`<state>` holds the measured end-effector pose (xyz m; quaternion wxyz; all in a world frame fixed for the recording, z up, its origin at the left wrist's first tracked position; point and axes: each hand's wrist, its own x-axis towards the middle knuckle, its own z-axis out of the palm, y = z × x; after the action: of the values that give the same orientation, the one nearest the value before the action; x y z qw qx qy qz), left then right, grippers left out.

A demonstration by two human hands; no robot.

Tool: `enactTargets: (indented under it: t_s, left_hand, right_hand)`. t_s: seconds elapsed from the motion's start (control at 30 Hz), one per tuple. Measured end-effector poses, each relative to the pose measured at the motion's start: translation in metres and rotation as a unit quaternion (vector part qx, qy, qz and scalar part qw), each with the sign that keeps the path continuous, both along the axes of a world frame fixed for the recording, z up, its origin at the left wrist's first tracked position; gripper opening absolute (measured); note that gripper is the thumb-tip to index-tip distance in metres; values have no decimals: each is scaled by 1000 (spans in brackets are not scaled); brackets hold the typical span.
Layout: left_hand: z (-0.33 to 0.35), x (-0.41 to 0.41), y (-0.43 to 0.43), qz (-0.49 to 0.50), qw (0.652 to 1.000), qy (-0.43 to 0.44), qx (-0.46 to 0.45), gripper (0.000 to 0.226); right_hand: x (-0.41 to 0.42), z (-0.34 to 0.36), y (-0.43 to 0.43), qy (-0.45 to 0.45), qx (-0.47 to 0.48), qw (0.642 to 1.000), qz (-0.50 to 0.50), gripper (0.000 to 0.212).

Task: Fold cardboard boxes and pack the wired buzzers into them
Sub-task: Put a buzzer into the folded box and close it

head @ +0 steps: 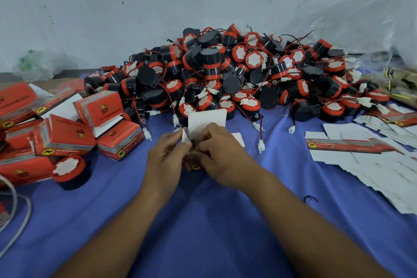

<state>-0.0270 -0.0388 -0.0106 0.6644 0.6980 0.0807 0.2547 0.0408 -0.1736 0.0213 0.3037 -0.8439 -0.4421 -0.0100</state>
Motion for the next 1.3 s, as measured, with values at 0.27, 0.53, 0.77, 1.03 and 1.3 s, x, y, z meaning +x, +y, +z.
enactTargets:
  t_s: [0.27, 0.53, 0.77, 1.03, 1.3]
  left_hand:
    - [-3, 4, 6, 23, 997, 27, 73, 21]
    - [4, 23, 4, -29, 993, 113, 34, 30]
    - [9, 24, 9, -63, 987, 131, -64, 31]
    - [13, 22, 12, -36, 984, 127, -119, 22]
    - [4, 11, 16, -119, 988, 58, -80, 30]
  right_hand:
    - [-3, 7, -9, 8, -59, 997, 40, 38]
    - [24, 6, -29, 18, 148, 980, -135, 13]
    - [32, -5, -31, 271, 195, 926, -179, 27]
    - [35, -13, -23, 347, 287, 891, -54, 18]
    - [32, -22, -15, 330, 196, 923, -15, 29]
